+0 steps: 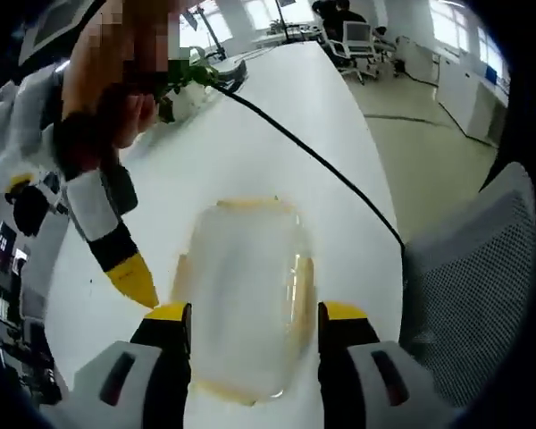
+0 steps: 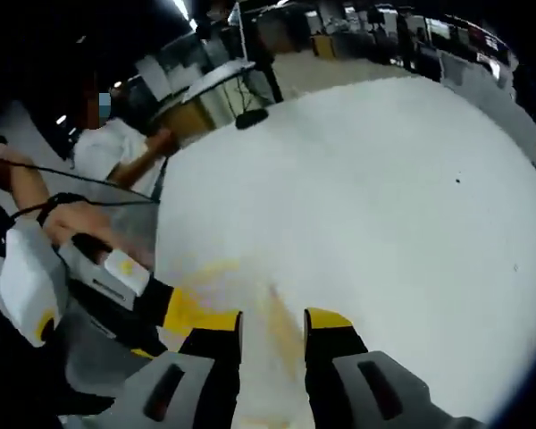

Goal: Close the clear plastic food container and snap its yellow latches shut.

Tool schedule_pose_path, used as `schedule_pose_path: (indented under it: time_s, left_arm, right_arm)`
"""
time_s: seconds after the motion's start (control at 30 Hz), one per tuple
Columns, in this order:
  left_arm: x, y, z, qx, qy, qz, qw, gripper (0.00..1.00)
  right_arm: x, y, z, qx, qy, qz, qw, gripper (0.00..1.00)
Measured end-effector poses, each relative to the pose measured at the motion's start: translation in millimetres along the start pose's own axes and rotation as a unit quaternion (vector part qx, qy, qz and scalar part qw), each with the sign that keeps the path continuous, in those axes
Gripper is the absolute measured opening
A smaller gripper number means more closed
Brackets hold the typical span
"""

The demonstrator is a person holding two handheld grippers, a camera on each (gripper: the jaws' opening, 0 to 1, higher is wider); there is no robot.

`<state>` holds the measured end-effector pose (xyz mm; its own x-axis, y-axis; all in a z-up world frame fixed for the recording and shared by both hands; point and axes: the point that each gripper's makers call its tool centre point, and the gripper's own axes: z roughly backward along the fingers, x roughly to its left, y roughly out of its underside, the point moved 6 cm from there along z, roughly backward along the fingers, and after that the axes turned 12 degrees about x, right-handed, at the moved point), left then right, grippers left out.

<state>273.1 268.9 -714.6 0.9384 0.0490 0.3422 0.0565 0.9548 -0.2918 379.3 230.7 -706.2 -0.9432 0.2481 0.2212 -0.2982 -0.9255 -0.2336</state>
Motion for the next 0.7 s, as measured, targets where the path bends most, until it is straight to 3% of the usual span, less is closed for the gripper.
schedule_pose_path:
  time_s: [0.07, 0.2, 0.27, 0.47, 0.7]
  left_arm:
    - [-2.1, -2.4, 0, -0.003, 0.001, -0.012, 0.9999, 0.56]
    - [-4.6, -1.8, -4, 0.008, 0.002, -0.042, 0.9991, 0.55]
    - [-4.3, -1.7, -5, 0.010, 0.003, -0.050, 0.9987, 0.54]
    - [-5.2, -3.4, -11, 0.020, 0.005, -0.069, 0.9974, 0.51]
    - [-6.2, -5.2, -11, 0.013, -0.001, -0.061, 0.9981, 0.49]
  right_arm:
    - [10, -0.5, -5, 0.016, -0.014, 0.018, 0.9996, 0.25]
    - [9, 1.1, -11, 0.053, 0.005, 0.049, 0.9974, 0.24]
    - [9, -3.9, -11, 0.042, -0.004, 0.036, 0.9984, 0.24]
    - [6, -0.1, -13, 0.055, -0.042, 0.004, 0.9976, 0.26]
    - [4, 1.2, -15, 0.061, -0.052, 0.009, 0.9968, 0.26]
